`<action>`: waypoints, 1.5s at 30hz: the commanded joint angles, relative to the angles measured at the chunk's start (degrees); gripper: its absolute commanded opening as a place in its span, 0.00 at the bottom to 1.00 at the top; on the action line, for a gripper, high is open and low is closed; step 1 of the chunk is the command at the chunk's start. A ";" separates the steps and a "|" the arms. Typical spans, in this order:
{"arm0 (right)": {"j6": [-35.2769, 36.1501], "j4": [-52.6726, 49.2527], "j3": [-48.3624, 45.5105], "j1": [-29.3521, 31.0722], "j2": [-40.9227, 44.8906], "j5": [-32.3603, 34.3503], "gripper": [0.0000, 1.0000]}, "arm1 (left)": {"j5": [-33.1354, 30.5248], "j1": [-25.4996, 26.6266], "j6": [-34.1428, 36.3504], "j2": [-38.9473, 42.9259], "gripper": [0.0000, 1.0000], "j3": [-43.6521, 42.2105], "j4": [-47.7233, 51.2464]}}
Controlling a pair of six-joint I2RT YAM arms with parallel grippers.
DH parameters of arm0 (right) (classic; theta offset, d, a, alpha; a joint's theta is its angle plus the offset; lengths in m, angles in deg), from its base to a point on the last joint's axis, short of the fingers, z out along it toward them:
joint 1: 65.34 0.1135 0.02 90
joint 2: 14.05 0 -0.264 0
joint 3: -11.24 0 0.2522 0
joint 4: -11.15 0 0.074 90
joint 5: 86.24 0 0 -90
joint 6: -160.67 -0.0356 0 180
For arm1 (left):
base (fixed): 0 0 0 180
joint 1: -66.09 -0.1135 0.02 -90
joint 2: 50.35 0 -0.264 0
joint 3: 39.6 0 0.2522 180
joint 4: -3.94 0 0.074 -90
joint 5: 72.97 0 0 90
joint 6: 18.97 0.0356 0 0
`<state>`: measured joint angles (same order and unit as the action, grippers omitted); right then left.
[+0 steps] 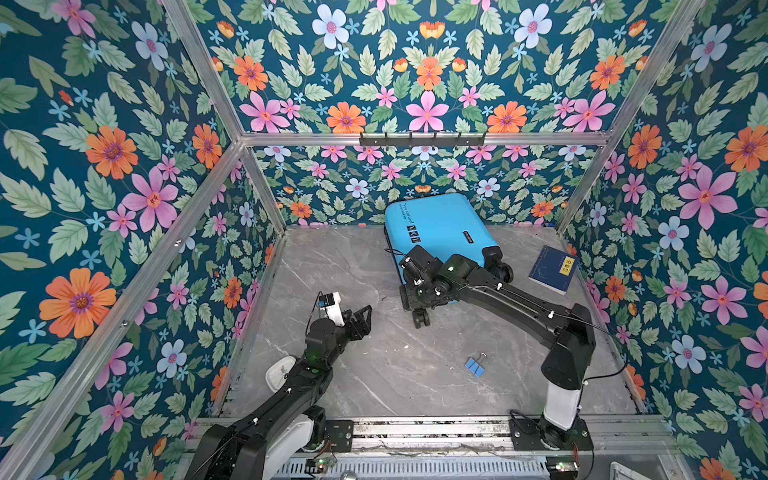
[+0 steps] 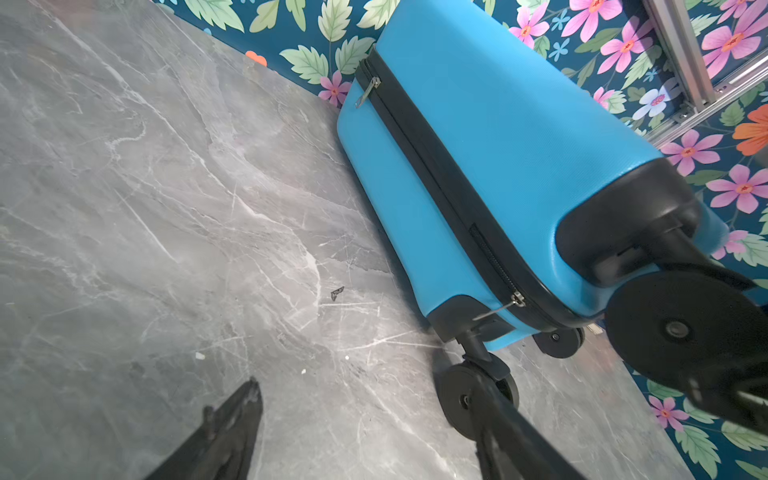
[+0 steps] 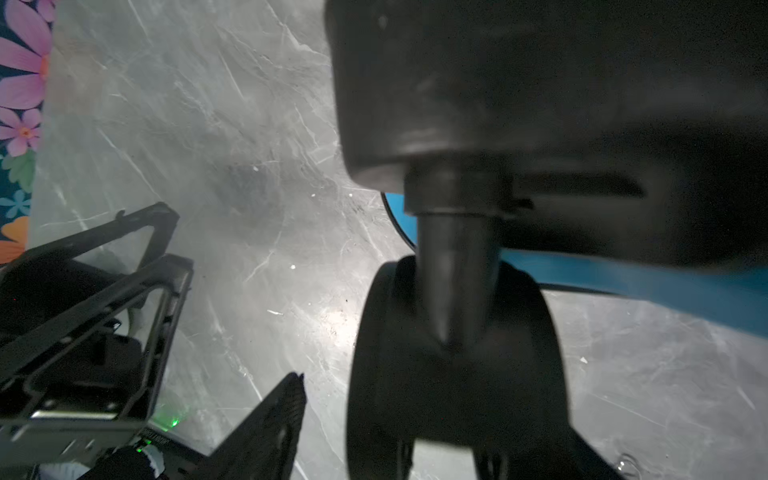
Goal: Pack the luggage
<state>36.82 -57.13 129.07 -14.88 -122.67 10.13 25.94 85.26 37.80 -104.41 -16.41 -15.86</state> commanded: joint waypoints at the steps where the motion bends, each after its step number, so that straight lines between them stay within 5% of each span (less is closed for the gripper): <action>1: -0.17 -1.94 1.87 0.06 -1.50 3.35 0.73 | 0.10 0.03 0.14 -0.37 0.80 -0.14 -1.06; 7: 0.53 -3.71 4.81 -0.06 -4.23 6.85 0.61 | -0.37 0.95 1.45 -0.71 0.77 -1.07 -3.48; 13: 1.98 -5.71 9.38 -0.13 -4.67 8.21 0.22 | -2.08 6.52 4.88 -3.02 0.76 -0.87 -8.54; 18: 3.34 -6.64 12.14 -0.10 -4.27 7.01 0.05 | -0.45 11.00 8.46 -8.98 0.74 -2.48 -20.52; 33: 3.70 -7.35 12.90 -0.13 -4.37 5.32 0.00 | 9.89 12.11 14.36 -33.54 0.54 2.22 -47.72; 38: 3.70 -7.52 13.02 -0.12 -3.94 5.16 0.00 | 11.84 12.11 15.57 -39.61 0.45 6.45 -48.59; 45: 3.44 -7.07 11.95 -0.10 -3.53 4.62 0.00 | 11.95 12.11 15.40 -47.24 0.48 11.37 -50.18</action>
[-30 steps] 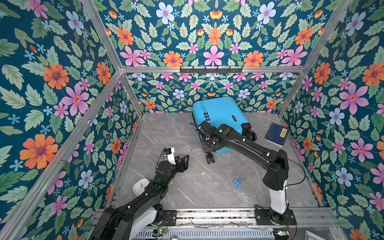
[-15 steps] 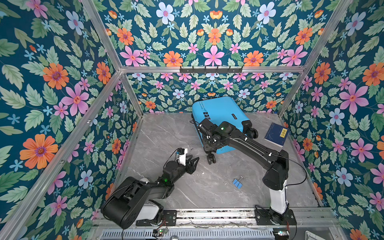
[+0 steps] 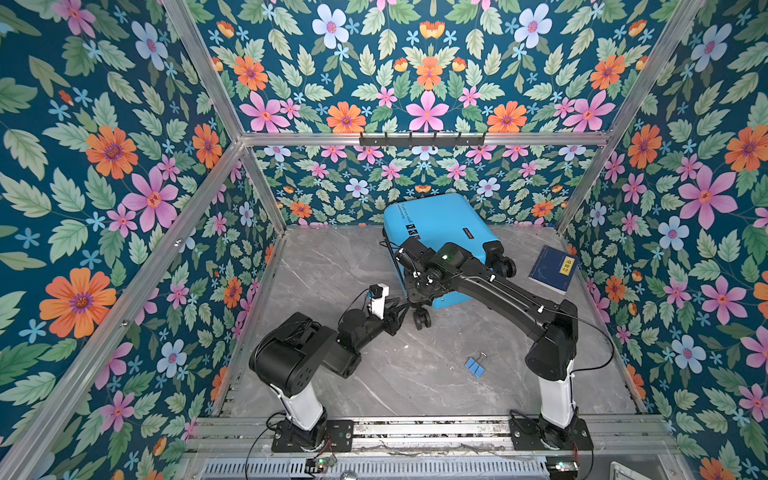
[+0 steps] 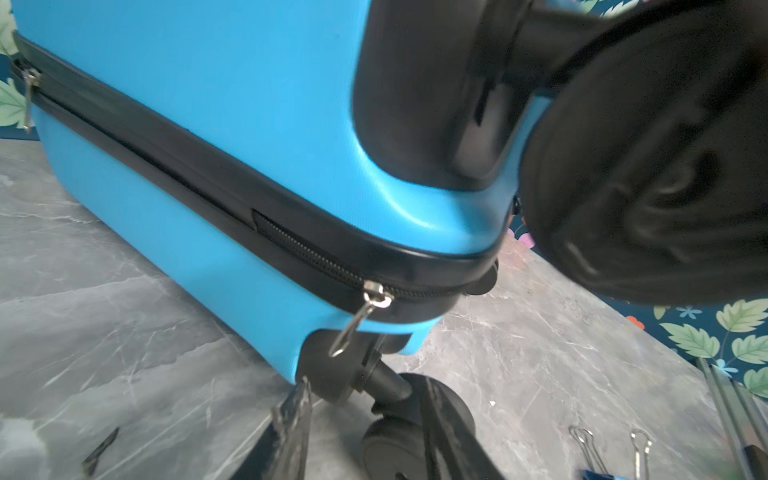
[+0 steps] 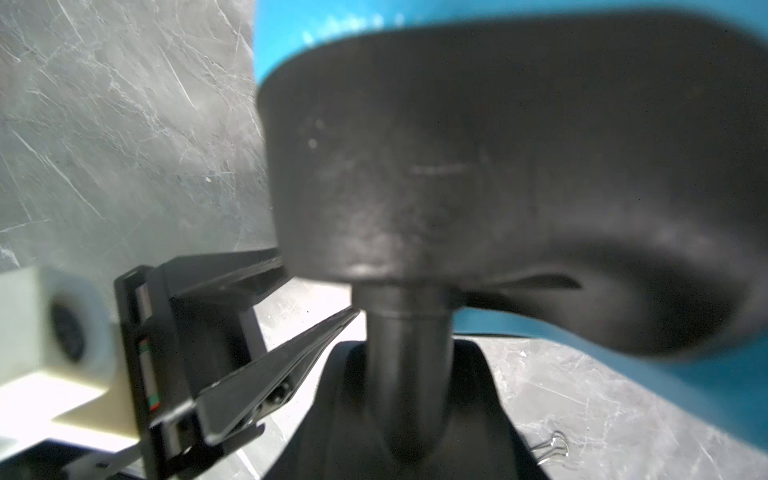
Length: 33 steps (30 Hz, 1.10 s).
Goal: Pack the luggage
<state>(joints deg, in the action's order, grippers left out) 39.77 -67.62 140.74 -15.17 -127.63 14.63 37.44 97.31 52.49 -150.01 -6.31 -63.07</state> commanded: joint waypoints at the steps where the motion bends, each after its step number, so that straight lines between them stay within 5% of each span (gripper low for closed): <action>1: 0.51 3.47 0.10 0.17 1.51 0.11 0.00 | -0.11 0.02 0.70 -2.29 0.48 1.54 -3.19; 9: 0.57 4.10 -0.96 0.12 2.14 -0.15 0.00 | -0.90 -0.02 1.10 -4.21 0.46 3.50 -2.84; 33: 0.51 5.01 -3.08 0.18 3.37 -0.59 0.00 | 1.48 0.03 2.09 -2.75 0.10 5.92 1.92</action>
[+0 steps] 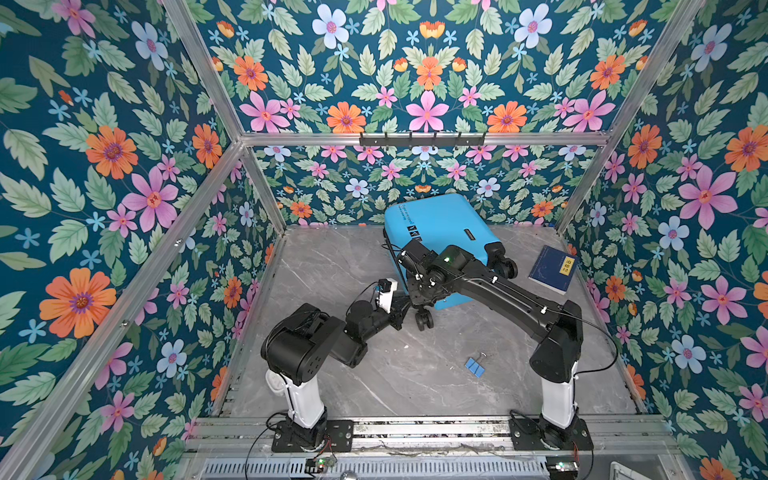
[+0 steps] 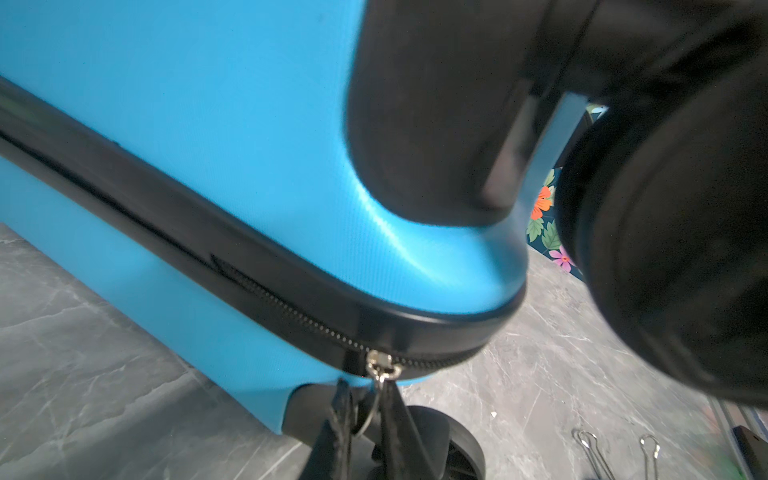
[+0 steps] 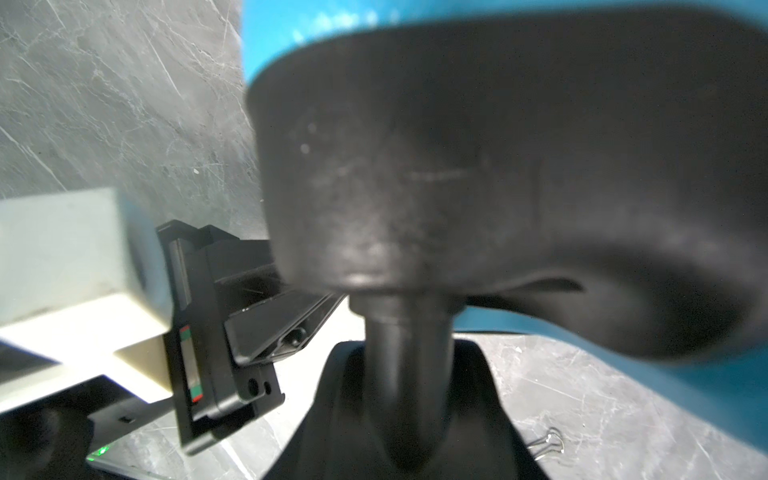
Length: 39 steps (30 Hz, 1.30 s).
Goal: Pack the luggage
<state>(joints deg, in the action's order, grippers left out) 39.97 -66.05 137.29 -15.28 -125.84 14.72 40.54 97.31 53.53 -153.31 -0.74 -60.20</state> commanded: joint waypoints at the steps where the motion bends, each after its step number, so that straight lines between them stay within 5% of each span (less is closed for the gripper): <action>1: 0.29 3.49 0.30 0.24 1.56 -0.60 0.00 | -1.62 0.03 1.21 1.01 0.06 0.36 -0.40; 12: -0.22 5.42 1.80 0.23 0.18 -2.35 0.00 | -2.80 1.50 4.94 9.00 0.00 -4.43 5.05; 22: -1.16 6.53 5.99 0.30 -2.96 -5.92 0.00 | -9.69 8.75 10.53 15.27 0.00 -5.25 11.88; 36: -3.71 10.05 4.27 0.29 -3.15 -10.48 0.00 | -19.11 15.84 9.01 14.39 0.00 -5.20 7.42; 39: -3.43 9.83 2.30 0.27 -0.90 -9.98 0.42 | -21.65 15.58 8.19 14.58 0.00 -6.32 6.49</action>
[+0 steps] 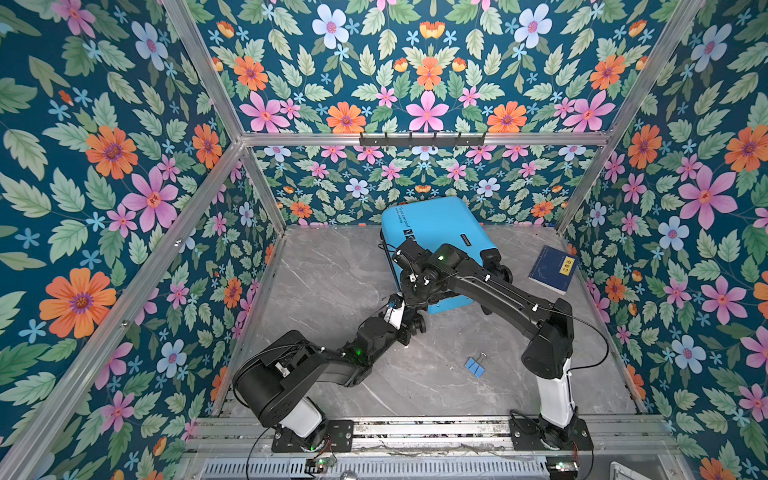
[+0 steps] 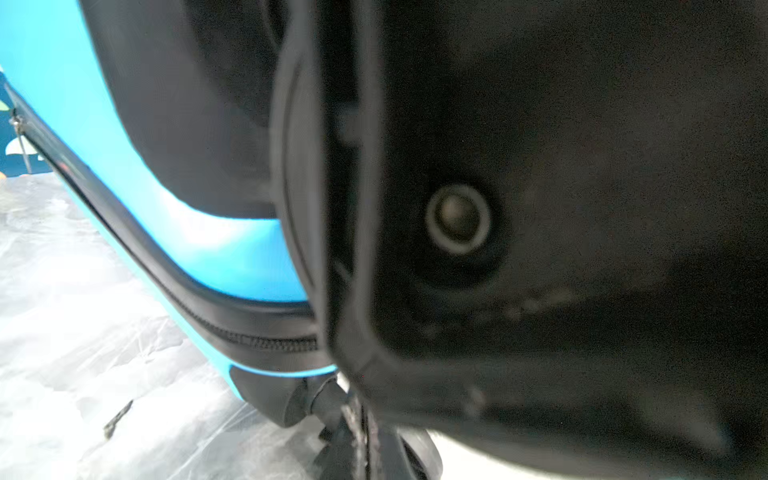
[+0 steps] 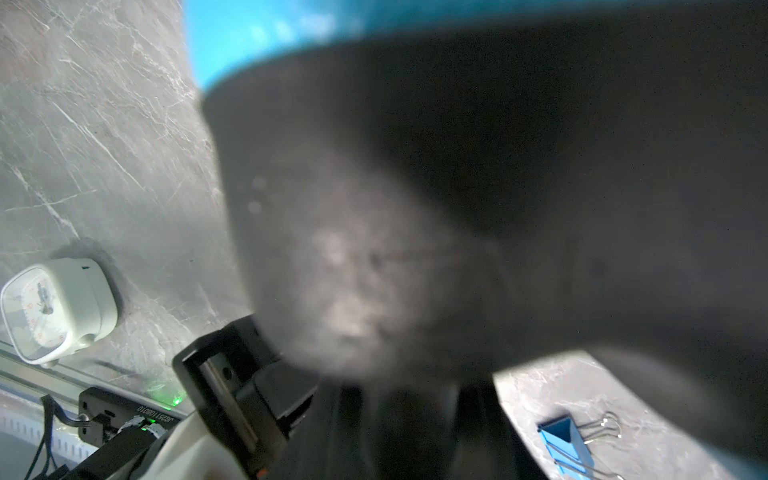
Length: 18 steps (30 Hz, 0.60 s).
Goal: Pack the luggage
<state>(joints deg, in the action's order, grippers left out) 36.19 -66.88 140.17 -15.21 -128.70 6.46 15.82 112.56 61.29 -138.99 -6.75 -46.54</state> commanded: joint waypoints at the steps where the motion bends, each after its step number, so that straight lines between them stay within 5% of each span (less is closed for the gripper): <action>1: 0.70 10.81 -1.75 0.22 3.23 -1.52 0.57 | 2.80 0.05 0.25 0.44 0.00 -0.58 -7.12; 5: 1.60 11.18 -7.79 -0.16 9.94 -1.32 0.99 | 2.55 -1.21 -0.72 1.25 0.00 -0.72 -5.18; 10: 2.44 11.33 -18.01 -3.79 22.52 -1.21 0.99 | 2.93 -2.27 -1.00 1.54 0.00 -0.80 -4.31; 18: 9.78 11.31 -34.53 -23.40 40.61 0.15 0.99 | 3.57 -3.21 -1.33 1.56 0.00 -0.82 -4.05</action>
<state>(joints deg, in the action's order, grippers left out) 41.37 -55.49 107.96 -35.10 -90.61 5.43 18.97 109.64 59.61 -137.85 -7.84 -46.59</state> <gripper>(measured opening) 0.993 0.051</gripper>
